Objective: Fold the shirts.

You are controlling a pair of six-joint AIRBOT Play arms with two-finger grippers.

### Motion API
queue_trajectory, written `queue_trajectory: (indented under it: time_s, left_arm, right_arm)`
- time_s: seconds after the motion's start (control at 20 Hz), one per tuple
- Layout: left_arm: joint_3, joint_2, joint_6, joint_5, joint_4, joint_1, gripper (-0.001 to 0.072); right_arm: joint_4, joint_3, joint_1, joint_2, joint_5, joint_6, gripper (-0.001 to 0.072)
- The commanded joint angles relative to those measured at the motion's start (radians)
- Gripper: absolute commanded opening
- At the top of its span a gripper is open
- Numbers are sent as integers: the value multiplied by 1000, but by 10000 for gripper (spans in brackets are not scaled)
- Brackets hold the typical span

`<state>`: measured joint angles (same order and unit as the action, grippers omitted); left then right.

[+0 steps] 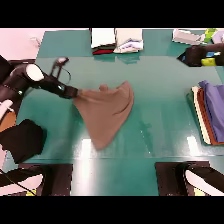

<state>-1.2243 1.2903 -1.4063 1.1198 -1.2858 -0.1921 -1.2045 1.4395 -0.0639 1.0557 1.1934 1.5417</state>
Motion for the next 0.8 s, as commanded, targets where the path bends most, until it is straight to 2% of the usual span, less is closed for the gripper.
queue_trajectory:
  time_s: [0.0, 0.15, 0.2, 0.25, 0.3, 0.6, 0.75]
  left_arm:
    - [-128, -5, 1, 59, -147, 30, 26]
    - [-131, -3, 1, 76, -147, 30, 26]
    - [-131, -4, 1, 81, -146, 30, 26]
    - [-131, -3, 1, 89, -146, 30, 26]
    - [-131, -3, 1, 96, -145, 30, 26]
    - [-131, -3, 0, 100, -142, 30, 26]
    - [-131, -3, 0, 89, -142, 30, 27]
  right_arm:
    - [-3, 0, -80, 124, 24, 32, 22]
    - [-3, 0, -135, 285, 1, 32, 36]
    - [-1, 0, -148, 337, -19, 32, 181]
    - [1, 0, -160, 388, -55, 32, 432]
    - [8, 0, -171, 442, -95, 41, 567]
    - [168, 0, -192, 682, -232, 71, 561]
    - [274, 1, -197, 743, -257, 19, 552]
